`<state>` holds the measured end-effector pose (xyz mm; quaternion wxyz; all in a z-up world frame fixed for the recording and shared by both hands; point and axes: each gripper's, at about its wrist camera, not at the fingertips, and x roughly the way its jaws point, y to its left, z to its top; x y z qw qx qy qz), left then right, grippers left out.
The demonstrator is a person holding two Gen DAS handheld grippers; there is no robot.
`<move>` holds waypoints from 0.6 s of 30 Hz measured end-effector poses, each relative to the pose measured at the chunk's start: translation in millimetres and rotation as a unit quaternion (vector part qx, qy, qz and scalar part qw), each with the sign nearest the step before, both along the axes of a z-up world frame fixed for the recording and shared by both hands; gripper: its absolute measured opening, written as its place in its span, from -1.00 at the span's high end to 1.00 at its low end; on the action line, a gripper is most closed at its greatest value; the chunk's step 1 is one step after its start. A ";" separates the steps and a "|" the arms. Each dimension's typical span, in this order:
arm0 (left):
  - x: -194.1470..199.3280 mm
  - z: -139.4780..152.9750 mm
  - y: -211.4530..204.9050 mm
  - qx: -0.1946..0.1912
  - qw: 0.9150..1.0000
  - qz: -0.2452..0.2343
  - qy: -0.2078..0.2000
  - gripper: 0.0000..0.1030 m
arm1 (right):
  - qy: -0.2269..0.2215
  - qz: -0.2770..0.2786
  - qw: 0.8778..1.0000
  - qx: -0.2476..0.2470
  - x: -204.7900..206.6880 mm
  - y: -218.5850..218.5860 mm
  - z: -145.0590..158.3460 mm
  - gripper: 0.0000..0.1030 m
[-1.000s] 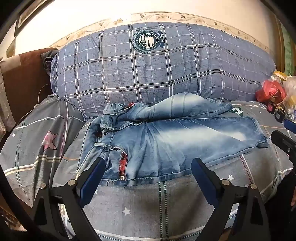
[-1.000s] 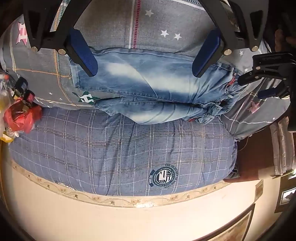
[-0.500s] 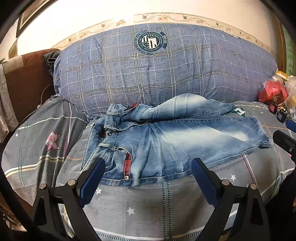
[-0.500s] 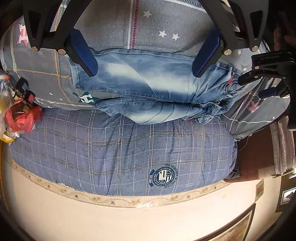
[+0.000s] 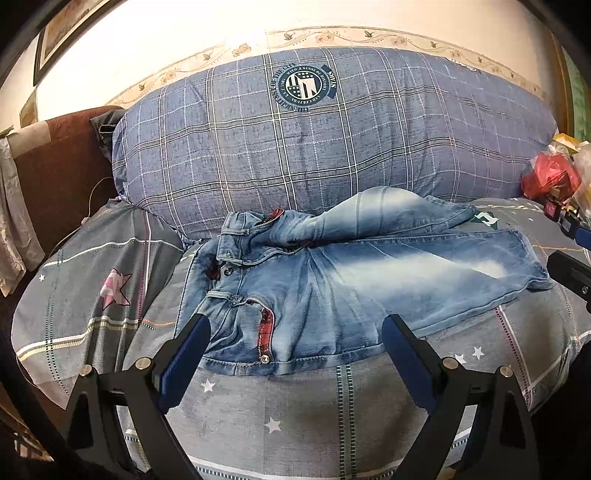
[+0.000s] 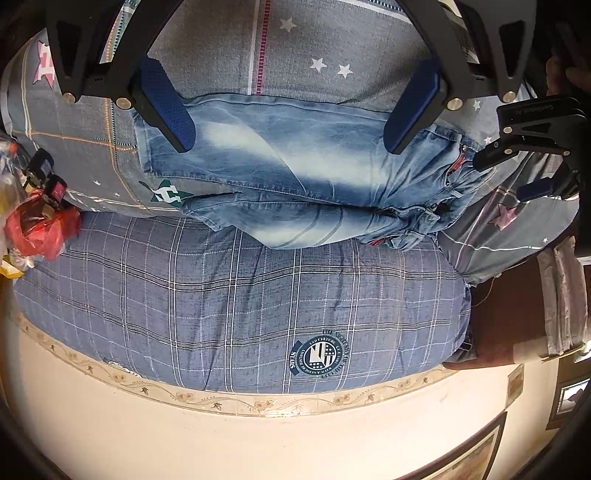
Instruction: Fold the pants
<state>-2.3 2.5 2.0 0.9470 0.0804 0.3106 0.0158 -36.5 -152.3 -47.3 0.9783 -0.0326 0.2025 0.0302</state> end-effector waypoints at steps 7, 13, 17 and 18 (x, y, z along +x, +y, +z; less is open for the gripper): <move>1.2 -5.6 1.4 0.001 1.000 0.001 0.003 -0.83 | 0.006 0.000 1.000 0.002 3.8 1.9 -3.6 -1.00; 5.5 -8.8 2.3 -0.001 1.000 0.002 0.007 -0.83 | 0.009 0.001 1.000 0.002 7.6 2.7 -5.4 -1.00; 7.4 -10.7 2.4 -0.002 1.000 0.002 0.009 -0.83 | 0.010 0.001 1.000 0.004 9.9 2.9 -6.0 -1.00; 7.8 -11.2 2.4 -0.002 1.000 0.002 0.010 -0.83 | 0.011 0.001 1.000 0.005 10.4 2.8 -6.6 -1.00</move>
